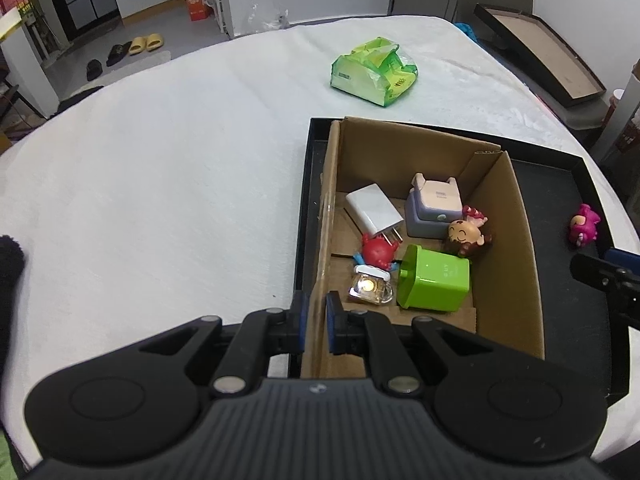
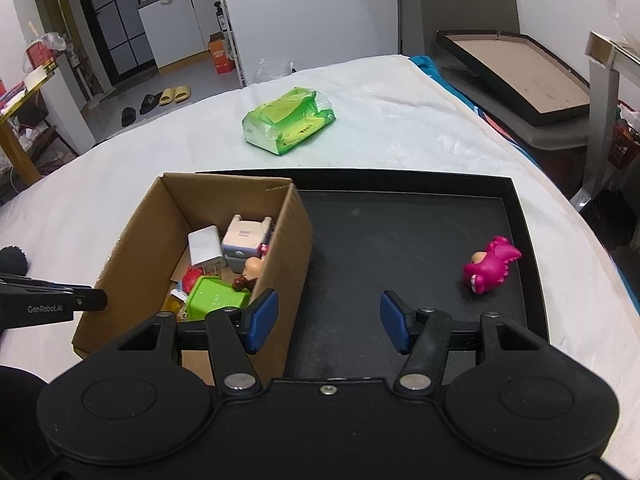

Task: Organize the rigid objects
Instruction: 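Move the right tool to the pink dinosaur toy and grasp it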

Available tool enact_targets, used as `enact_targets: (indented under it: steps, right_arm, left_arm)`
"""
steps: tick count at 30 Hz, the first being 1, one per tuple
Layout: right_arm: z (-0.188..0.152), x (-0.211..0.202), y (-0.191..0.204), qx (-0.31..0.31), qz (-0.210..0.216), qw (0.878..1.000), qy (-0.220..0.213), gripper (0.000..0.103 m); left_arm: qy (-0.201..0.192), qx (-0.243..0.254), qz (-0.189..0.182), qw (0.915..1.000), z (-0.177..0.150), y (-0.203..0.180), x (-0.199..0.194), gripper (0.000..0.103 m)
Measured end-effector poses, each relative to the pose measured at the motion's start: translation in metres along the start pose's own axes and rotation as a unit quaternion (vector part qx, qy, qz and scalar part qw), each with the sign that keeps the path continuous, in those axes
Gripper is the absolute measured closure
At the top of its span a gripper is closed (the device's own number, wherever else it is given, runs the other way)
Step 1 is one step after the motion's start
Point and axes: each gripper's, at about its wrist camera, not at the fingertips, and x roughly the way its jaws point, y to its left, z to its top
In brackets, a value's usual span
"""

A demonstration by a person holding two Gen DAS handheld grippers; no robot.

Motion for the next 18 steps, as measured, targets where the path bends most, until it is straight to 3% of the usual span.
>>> enact_targets:
  steps: [4, 9, 18]
  right_arm:
    - [-0.004, 0.001, -0.011, 0.007, 0.004, 1.000, -0.005, 0.042]
    - [-0.012, 0.002, -0.026, 0.012, -0.003, 1.000, -0.016, 0.028]
    - [-0.022, 0.016, -0.061, 0.040, -0.004, 0.999, -0.009, 0.026]
  left_arm:
    - [0.001, 0.010, 0.019, 0.9998, 0.000, -0.006, -0.001, 0.091]
    - [0.011, 0.015, 0.028, 0.9994, 0.003, -0.012, 0.002, 0.090]
    - [0.027, 0.046, 0.075, 0.9958, 0.006, -0.035, 0.008, 0.085]
